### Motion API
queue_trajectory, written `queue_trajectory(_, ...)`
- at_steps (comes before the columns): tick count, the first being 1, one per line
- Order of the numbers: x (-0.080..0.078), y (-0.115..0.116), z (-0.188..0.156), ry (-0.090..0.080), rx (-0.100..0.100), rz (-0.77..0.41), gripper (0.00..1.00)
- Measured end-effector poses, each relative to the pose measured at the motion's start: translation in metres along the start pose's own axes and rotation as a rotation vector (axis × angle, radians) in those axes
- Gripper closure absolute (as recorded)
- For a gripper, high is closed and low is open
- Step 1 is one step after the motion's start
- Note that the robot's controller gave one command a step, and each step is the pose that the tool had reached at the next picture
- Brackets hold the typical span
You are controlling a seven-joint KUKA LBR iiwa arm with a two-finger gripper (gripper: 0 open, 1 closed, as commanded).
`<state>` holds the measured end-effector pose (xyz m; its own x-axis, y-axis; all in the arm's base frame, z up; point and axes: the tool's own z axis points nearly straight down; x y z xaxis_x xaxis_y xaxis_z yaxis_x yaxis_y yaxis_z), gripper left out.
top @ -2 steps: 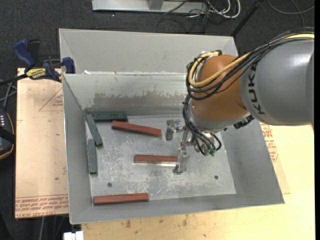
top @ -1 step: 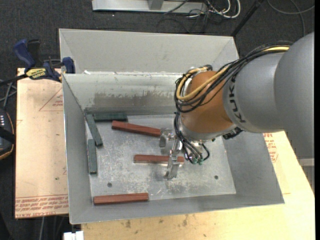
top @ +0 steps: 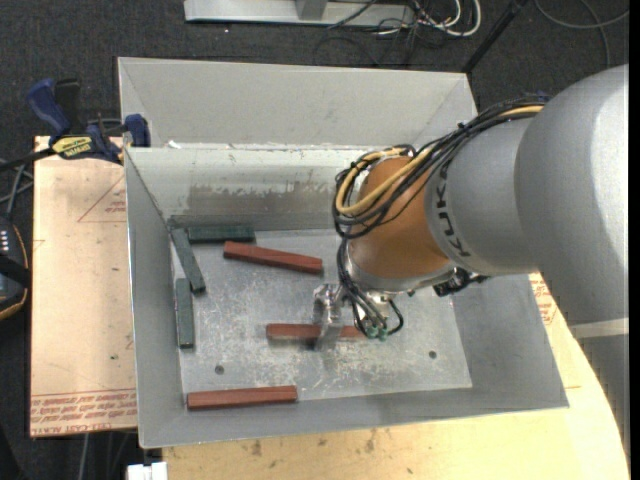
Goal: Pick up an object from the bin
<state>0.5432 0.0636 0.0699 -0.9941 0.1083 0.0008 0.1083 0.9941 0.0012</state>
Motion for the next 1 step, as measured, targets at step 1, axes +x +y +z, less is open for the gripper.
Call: queue_trajectory(1,0.0000,0.0000,0.0000,0.000,0.000,0.000,1.00)
